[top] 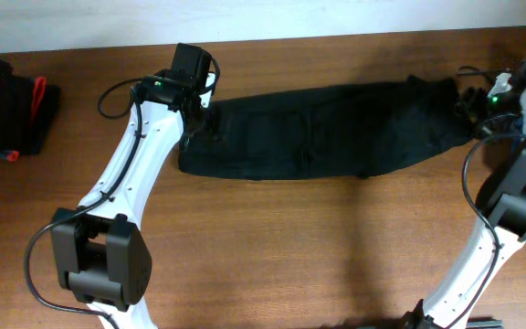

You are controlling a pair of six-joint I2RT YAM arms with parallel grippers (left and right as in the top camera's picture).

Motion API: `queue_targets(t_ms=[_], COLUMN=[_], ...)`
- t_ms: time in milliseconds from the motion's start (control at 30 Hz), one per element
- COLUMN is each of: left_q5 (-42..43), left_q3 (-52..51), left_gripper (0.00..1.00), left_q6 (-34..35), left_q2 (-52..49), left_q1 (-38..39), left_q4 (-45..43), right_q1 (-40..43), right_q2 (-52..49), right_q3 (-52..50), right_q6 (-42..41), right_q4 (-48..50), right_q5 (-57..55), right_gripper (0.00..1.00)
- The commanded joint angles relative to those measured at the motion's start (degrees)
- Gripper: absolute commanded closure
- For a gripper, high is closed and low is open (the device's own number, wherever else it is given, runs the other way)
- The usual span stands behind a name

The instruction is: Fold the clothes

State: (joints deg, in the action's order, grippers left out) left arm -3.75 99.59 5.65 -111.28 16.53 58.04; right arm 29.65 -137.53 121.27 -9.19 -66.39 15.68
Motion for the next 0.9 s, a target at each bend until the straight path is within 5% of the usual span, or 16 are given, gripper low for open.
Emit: queue_targets(t_ms=[0, 333, 700, 733, 800, 867], left_q5=[-0.8, -0.8, -0.8, -0.8, -0.8, -0.8], left_q3=[-0.1, -0.1, -0.1, -0.1, -0.1, -0.1], left_gripper=[0.01, 0.01, 0.01, 0.01, 0.01, 0.01], left_q6=[-0.1, -0.1, -0.1, -0.1, -0.1, -0.1], left_q2=[-0.9, -1.2, -1.2, -1.2, -1.2, -1.2], left_q1=[0.2, 0.2, 0.2, 0.2, 0.2, 0.2], left_q4=[-0.3, -0.5, -0.5, -0.5, -0.5, -0.5], right_q1=[-0.4, -0.7, -2.0, -2.1, -2.3, -2.3], right_q2=[0.1, 0.2, 0.2, 0.2, 0.2, 0.4], right_q3=[-1.4, -2.4, -10.5, -10.9, -11.0, -10.6], right_q6=[-4.6, -7.9, -9.9, -9.9, -8.6, -6.1], right_q4=[1.1, 1.2, 9.5, 10.2, 11.0, 11.6], right_q5=[-6.0, -10.1, -7.0, -6.0, -4.2, -1.5], right_gripper=[0.13, 0.00, 0.07, 0.10, 0.35, 0.83])
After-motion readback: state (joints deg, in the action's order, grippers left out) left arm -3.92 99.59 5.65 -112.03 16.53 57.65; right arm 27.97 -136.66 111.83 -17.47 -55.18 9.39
